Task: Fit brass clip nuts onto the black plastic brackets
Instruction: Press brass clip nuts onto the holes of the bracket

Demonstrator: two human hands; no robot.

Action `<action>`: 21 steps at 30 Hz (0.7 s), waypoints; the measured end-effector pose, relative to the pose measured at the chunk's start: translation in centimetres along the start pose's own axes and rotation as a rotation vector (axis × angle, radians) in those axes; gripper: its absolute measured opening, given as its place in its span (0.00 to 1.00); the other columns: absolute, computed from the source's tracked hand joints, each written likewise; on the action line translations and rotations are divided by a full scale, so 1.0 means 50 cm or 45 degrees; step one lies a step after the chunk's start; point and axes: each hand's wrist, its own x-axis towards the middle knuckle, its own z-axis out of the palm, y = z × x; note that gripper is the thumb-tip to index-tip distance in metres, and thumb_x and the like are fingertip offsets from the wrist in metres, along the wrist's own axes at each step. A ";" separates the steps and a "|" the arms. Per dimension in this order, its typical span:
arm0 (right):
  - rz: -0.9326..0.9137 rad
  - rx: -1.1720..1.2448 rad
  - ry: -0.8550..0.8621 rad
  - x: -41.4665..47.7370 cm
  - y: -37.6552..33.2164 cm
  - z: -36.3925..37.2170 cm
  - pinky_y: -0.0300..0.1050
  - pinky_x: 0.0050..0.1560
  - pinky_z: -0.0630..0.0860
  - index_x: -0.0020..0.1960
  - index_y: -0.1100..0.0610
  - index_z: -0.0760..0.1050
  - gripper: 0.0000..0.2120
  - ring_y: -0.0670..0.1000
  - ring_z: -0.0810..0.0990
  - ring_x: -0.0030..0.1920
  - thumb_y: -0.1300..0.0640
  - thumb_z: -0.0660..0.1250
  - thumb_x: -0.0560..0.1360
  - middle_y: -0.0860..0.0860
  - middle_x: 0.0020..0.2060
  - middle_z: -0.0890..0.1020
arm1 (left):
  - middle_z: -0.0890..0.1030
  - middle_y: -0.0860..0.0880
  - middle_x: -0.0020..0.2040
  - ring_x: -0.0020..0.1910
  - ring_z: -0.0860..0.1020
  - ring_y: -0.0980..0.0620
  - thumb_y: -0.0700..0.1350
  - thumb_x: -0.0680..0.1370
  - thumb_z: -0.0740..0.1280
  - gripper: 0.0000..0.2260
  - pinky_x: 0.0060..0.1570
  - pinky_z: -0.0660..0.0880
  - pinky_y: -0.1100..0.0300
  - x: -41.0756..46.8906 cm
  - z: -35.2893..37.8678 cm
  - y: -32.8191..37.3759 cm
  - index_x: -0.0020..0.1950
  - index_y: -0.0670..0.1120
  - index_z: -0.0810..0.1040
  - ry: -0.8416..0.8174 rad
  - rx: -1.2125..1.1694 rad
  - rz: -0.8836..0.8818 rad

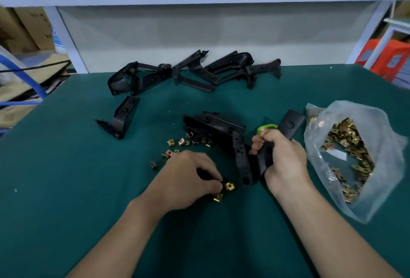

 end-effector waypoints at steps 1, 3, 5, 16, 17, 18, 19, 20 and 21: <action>0.009 0.019 -0.007 0.002 -0.001 -0.002 0.43 0.30 0.74 0.49 0.61 0.76 0.08 0.52 0.75 0.29 0.70 0.62 0.73 0.57 0.33 0.79 | 0.82 0.64 0.44 0.45 0.80 0.63 0.47 0.71 0.78 0.05 0.45 0.71 0.72 -0.001 0.005 -0.001 0.37 0.56 0.86 0.071 0.007 -0.021; 0.023 0.050 -0.023 0.005 -0.003 -0.006 0.43 0.31 0.74 0.48 0.61 0.75 0.07 0.52 0.75 0.30 0.70 0.62 0.73 0.57 0.33 0.79 | 0.81 0.64 0.45 0.47 0.78 0.63 0.48 0.71 0.74 0.04 0.48 0.71 0.68 -0.007 0.010 0.000 0.38 0.57 0.84 0.248 0.125 -0.076; 0.033 0.073 -0.032 0.009 -0.004 -0.008 0.44 0.31 0.74 0.47 0.61 0.75 0.07 0.52 0.75 0.31 0.70 0.62 0.73 0.56 0.33 0.79 | 0.81 0.65 0.50 0.53 0.75 0.63 0.50 0.71 0.71 0.06 0.55 0.68 0.65 -0.011 0.011 0.003 0.46 0.58 0.85 0.375 0.342 -0.054; 0.034 0.064 -0.023 0.019 -0.002 -0.013 0.44 0.31 0.74 0.47 0.62 0.76 0.07 0.52 0.75 0.30 0.69 0.62 0.72 0.58 0.34 0.79 | 0.80 0.63 0.43 0.50 0.72 0.61 0.53 0.72 0.77 0.06 0.56 0.67 0.61 -0.015 0.052 0.045 0.38 0.58 0.81 0.193 0.249 0.112; 0.042 0.055 -0.029 0.019 -0.004 -0.013 0.44 0.31 0.74 0.47 0.62 0.76 0.07 0.52 0.75 0.30 0.69 0.62 0.72 0.58 0.34 0.79 | 0.79 0.63 0.42 0.49 0.73 0.61 0.52 0.72 0.77 0.07 0.54 0.67 0.63 -0.017 0.055 0.043 0.38 0.58 0.80 0.198 0.219 0.099; 0.048 0.027 -0.043 0.019 -0.007 -0.013 0.44 0.31 0.74 0.47 0.62 0.76 0.06 0.52 0.74 0.29 0.69 0.63 0.72 0.58 0.34 0.78 | 0.79 0.62 0.43 0.49 0.73 0.61 0.51 0.73 0.77 0.07 0.50 0.67 0.65 -0.019 0.057 0.041 0.39 0.57 0.79 0.219 0.169 0.070; 0.051 -0.035 -0.077 0.018 -0.011 -0.013 0.44 0.30 0.73 0.46 0.62 0.76 0.05 0.53 0.74 0.28 0.69 0.63 0.73 0.58 0.33 0.78 | 0.79 0.62 0.43 0.47 0.74 0.61 0.50 0.74 0.76 0.07 0.46 0.68 0.66 -0.019 0.058 0.039 0.40 0.58 0.79 0.256 0.103 0.023; 0.052 -0.137 -0.143 0.015 -0.016 -0.013 0.44 0.28 0.72 0.45 0.63 0.76 0.03 0.53 0.73 0.27 0.69 0.65 0.74 0.59 0.33 0.78 | 0.79 0.61 0.42 0.44 0.76 0.61 0.50 0.74 0.76 0.08 0.42 0.69 0.67 -0.017 0.056 0.036 0.40 0.59 0.79 0.307 0.019 -0.035; 0.057 -0.274 -0.251 0.011 -0.020 -0.014 0.44 0.27 0.71 0.44 0.63 0.77 0.03 0.52 0.73 0.26 0.69 0.67 0.75 0.59 0.32 0.79 | 0.80 0.60 0.40 0.40 0.77 0.61 0.49 0.75 0.75 0.08 0.39 0.69 0.68 -0.012 0.052 0.032 0.41 0.59 0.79 0.364 -0.077 -0.079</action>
